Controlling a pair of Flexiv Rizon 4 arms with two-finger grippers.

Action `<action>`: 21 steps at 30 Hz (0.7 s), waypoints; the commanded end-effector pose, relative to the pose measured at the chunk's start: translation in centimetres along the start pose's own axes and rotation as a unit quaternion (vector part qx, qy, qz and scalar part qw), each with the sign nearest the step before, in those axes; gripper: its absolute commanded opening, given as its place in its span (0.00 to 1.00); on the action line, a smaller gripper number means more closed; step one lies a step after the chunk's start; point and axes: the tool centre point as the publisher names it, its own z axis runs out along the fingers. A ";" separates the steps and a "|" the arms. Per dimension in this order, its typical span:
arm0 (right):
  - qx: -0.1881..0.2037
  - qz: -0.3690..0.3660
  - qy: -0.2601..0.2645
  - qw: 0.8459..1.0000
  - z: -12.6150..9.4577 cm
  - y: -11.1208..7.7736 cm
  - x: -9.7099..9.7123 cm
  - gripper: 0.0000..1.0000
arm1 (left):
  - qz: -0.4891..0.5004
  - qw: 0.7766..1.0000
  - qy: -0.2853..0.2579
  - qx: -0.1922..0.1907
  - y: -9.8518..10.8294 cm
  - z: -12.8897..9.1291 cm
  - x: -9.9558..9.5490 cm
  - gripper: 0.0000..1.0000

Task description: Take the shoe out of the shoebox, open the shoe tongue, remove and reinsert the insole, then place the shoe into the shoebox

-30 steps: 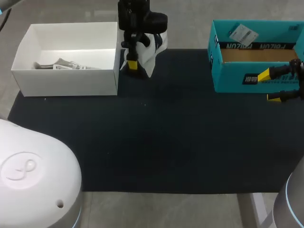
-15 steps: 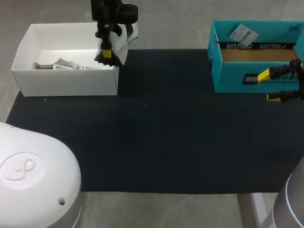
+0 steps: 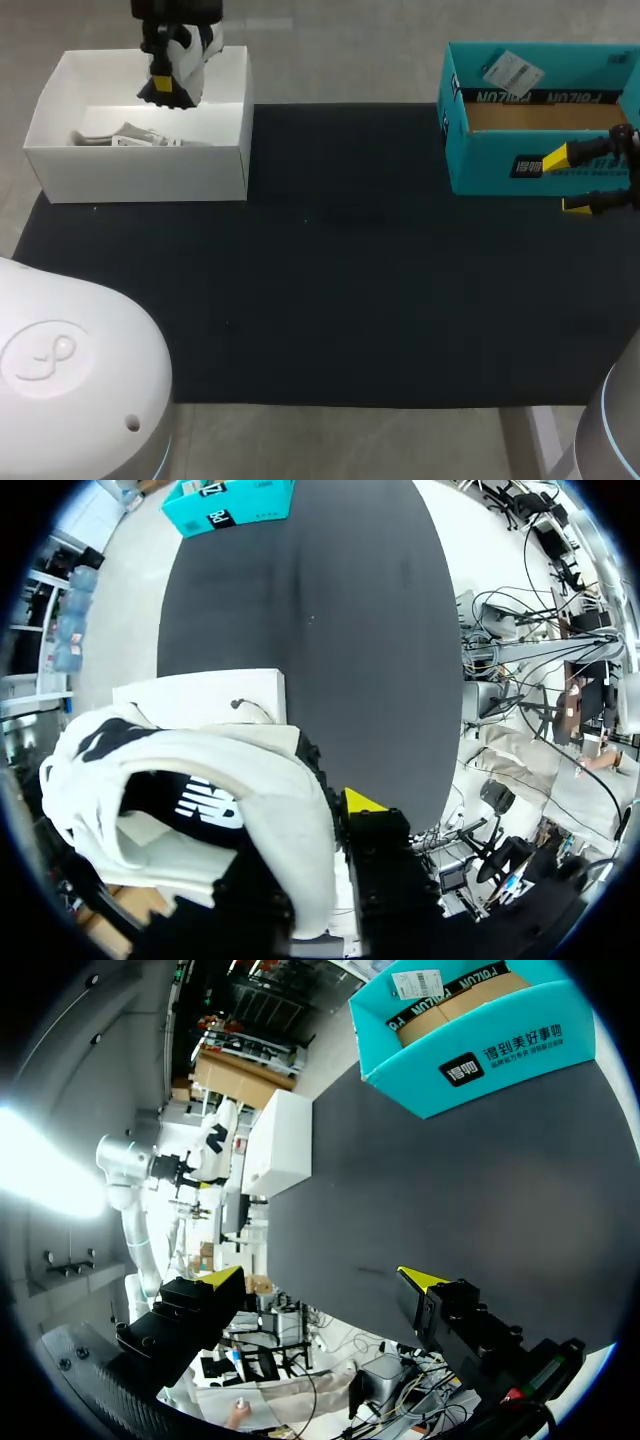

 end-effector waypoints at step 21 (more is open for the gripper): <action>0.000 0.001 -0.001 1.000 0.0 -0.1 0.0 1.00 | 0.028 0.999 0.025 -0.032 12.5 4.1 -8.1 0.00</action>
